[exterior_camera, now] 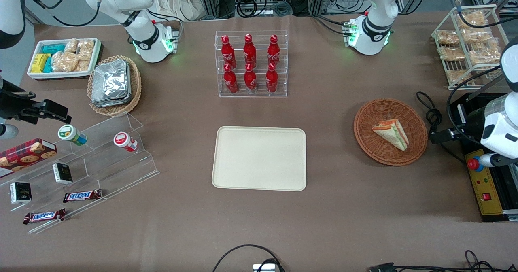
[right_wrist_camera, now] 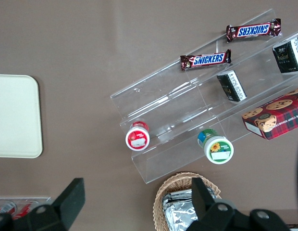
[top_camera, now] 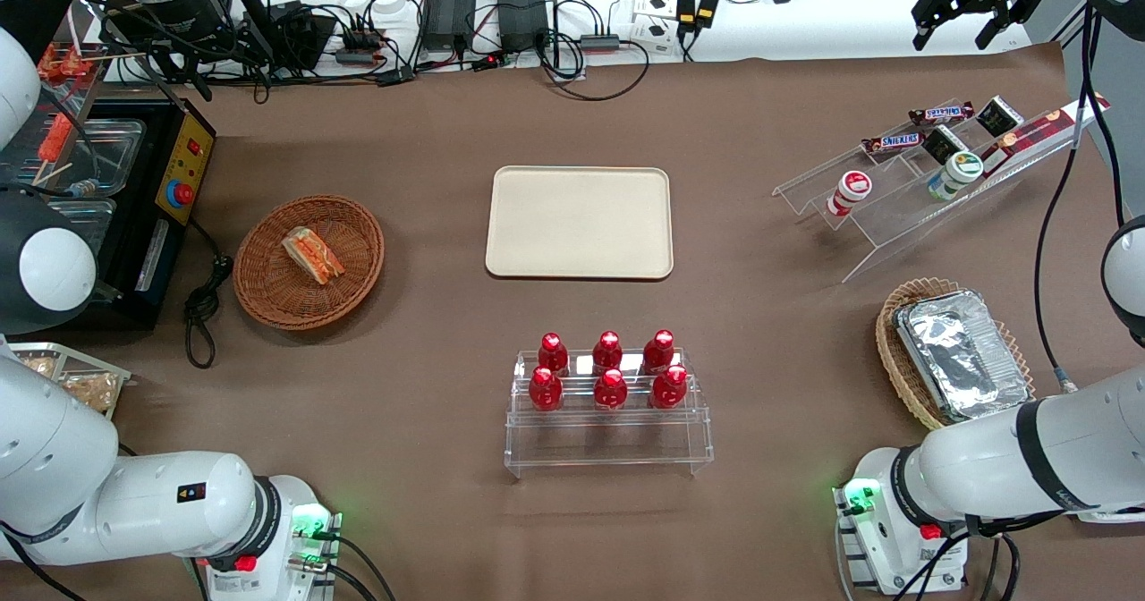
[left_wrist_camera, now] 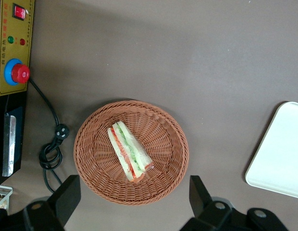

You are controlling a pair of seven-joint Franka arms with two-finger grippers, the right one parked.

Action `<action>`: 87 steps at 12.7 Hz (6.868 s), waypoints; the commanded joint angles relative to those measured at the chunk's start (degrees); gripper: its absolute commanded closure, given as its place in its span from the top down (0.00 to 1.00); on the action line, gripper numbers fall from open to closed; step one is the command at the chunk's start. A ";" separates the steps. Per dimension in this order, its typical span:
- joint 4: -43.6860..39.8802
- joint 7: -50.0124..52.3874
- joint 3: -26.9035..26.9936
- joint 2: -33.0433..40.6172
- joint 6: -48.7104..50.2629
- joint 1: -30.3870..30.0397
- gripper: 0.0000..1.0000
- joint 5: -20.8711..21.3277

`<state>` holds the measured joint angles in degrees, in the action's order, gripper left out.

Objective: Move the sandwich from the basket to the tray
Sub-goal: 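Move the left gripper over the wicker basket toward the wrapped sandwich, then lower the open left gripper around the sandwich and close it, then lift the sandwich out of the basket with the left gripper, then carry the sandwich over the beige tray with the left gripper, then lower the sandwich onto the tray and open the left gripper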

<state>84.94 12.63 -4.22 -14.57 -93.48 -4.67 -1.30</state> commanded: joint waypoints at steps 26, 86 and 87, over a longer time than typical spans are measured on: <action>48.66 47.84 -0.53 10.00 -35.98 4.32 1.00 5.86; -3.40 30.67 -19.51 -21.15 -10.49 14.69 1.00 5.69; 0.63 31.74 -19.42 -17.03 -12.41 13.64 1.00 5.69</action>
<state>77.75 41.10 -24.12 -40.10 -104.61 10.44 3.72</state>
